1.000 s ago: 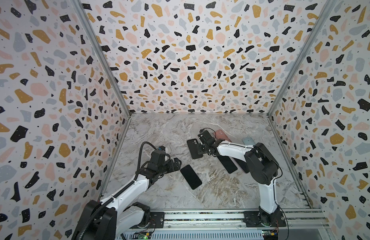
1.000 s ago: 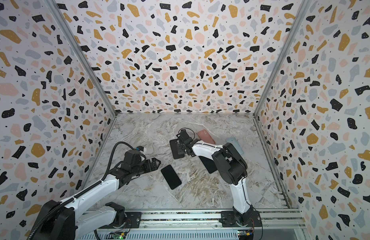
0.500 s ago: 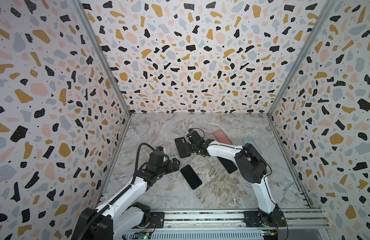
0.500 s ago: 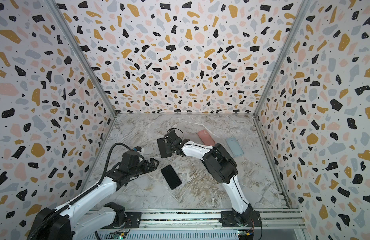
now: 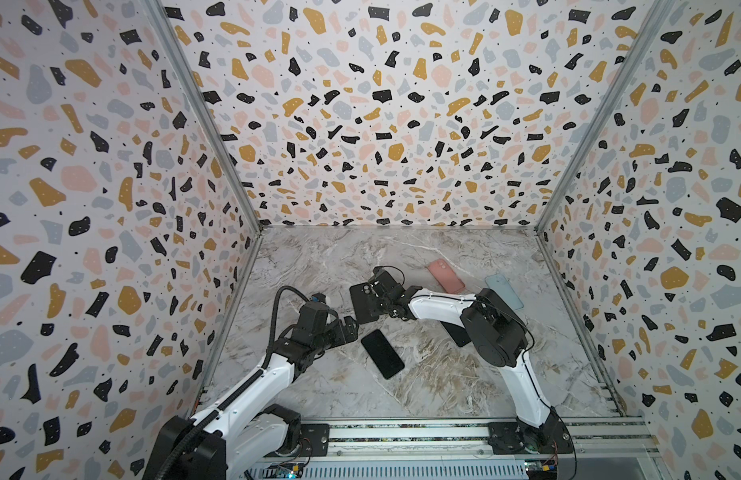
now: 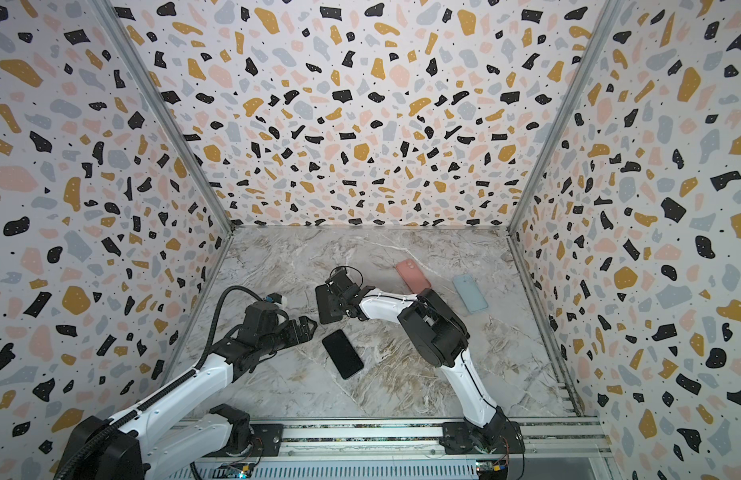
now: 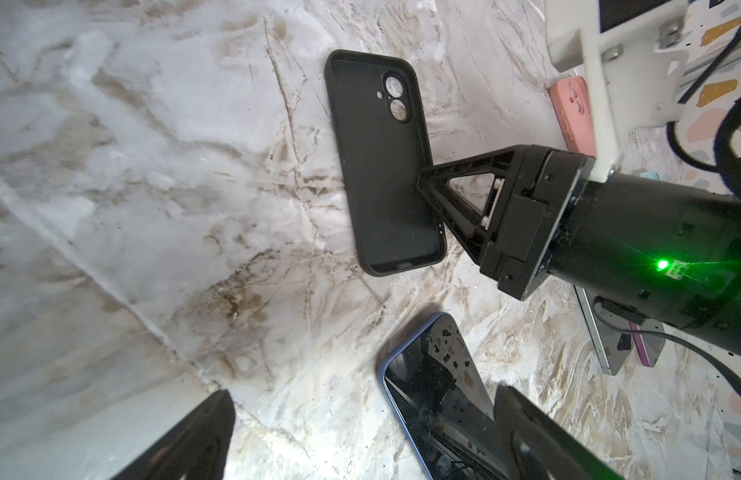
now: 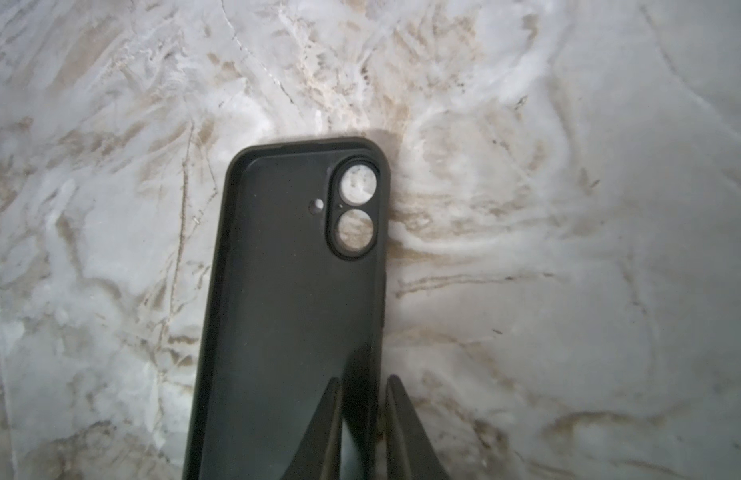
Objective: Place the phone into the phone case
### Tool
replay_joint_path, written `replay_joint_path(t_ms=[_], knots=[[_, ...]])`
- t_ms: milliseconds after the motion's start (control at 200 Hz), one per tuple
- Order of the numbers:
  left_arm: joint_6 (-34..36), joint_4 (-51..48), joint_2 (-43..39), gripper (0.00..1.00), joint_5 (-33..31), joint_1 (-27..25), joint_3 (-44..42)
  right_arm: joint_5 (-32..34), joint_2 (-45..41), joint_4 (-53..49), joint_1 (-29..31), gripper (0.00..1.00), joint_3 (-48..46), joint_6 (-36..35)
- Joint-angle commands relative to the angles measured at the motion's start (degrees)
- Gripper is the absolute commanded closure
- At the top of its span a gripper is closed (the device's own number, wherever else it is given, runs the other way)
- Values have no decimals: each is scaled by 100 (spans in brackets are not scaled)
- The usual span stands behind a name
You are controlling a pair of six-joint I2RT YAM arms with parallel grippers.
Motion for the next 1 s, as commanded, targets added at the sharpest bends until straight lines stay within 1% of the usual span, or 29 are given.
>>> replay_joint_path(t_ms=[0, 70, 90, 160, 345, 486, 586, 701, 871, 996], knots=[[-3, -17, 6, 2, -63, -21, -37, 20, -418, -73, 7, 76, -126, -58], [-8, -105, 0, 2, -96, -17, -11, -23, -551, -124, 7, 74, -176, -226], [-12, -132, -11, 0, -104, -19, -3, -17, -628, -165, 7, 74, -205, -304], [-42, -234, -46, 0, -127, -16, 24, -5, -882, -241, 23, 72, -363, -547], [-219, -299, -197, 0, -39, -40, -69, -27, -1927, 180, 212, 68, -1525, -1073], [-244, -319, -155, 0, 33, -58, -104, 156, -2346, -89, 524, 67, -2004, -1289], [-265, -404, -63, 0, 57, -75, -37, 330, -2712, -124, 748, 66, -2471, -1290], [-221, -409, 20, 0, -70, -83, -59, 336, -3134, -57, 933, 64, -2964, -1203], [-176, -489, 176, 0, -144, -92, -35, 274, -3497, -95, 1188, 61, -3399, -1023], [-223, -405, 136, 0, -77, -94, -63, 251, -3647, -157, 1387, 56, -3588, -896]])
